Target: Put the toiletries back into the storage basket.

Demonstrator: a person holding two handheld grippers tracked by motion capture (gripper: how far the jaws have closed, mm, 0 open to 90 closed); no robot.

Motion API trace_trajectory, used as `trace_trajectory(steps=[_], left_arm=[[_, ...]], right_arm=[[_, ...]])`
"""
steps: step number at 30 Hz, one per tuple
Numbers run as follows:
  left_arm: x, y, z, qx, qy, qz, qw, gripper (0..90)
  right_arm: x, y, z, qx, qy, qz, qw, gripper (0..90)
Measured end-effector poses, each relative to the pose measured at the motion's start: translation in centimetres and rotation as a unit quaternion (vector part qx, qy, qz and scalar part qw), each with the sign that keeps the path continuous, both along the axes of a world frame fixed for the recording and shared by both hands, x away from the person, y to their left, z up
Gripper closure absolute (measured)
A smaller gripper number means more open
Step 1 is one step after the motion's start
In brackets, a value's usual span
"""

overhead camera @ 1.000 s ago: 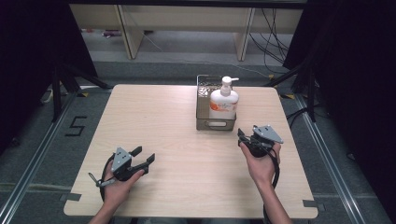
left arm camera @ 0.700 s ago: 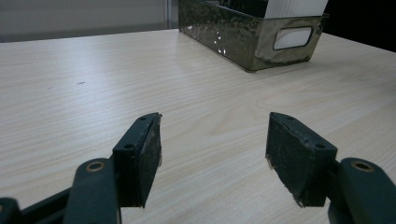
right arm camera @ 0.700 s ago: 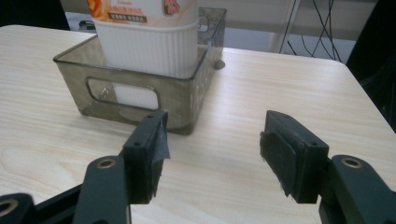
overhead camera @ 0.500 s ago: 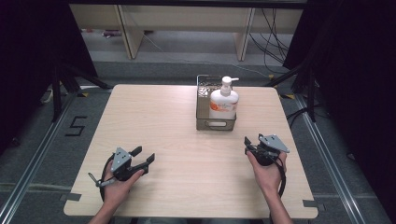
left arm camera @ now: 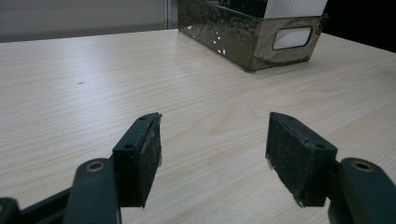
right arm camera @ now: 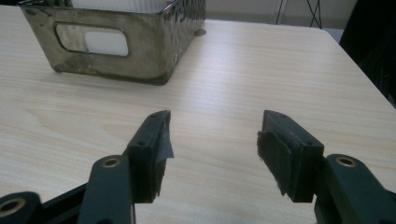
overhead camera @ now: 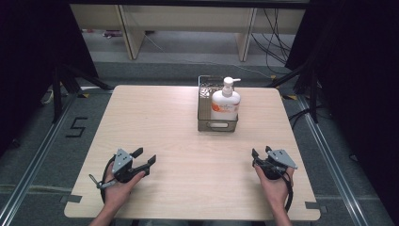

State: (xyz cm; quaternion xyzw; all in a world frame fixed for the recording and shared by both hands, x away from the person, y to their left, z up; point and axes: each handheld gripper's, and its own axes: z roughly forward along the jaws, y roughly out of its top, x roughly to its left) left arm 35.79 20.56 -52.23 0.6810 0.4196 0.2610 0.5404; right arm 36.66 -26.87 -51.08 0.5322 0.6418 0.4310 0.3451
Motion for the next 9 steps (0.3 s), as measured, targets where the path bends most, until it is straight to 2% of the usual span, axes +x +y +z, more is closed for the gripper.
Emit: trace_trajectory(steps=[2,3,5,6,9], left_arm=[[-0.03,0.01,0.04,0.004,0.002,0.000,1.0000,35.2],[-0.03,0.01,0.04,0.005,0.002,0.000,1.0000,35.2],[-0.02,0.01,0.05,0.006,0.002,-0.001,1.0000,35.2],[-0.02,0.01,0.05,0.005,0.002,-0.001,1.0000,35.2],[0.00,0.05,0.05,0.005,0.003,0.000,1.0000,35.1]], right_arm=[[-0.09,-0.04,-0.08,-0.008,-0.001,-0.004,1.0000,43.4],[-0.16,0.01,-0.04,-0.003,0.005,0.000,1.0000,43.3],[-0.12,0.20,-0.13,-0.004,-0.003,-0.012,0.9999,43.0],[-0.15,0.10,-0.03,-0.004,-0.007,0.000,1.0000,42.7],[-0.14,0.18,0.05,-0.015,-0.006,-0.005,0.9999,42.6]])
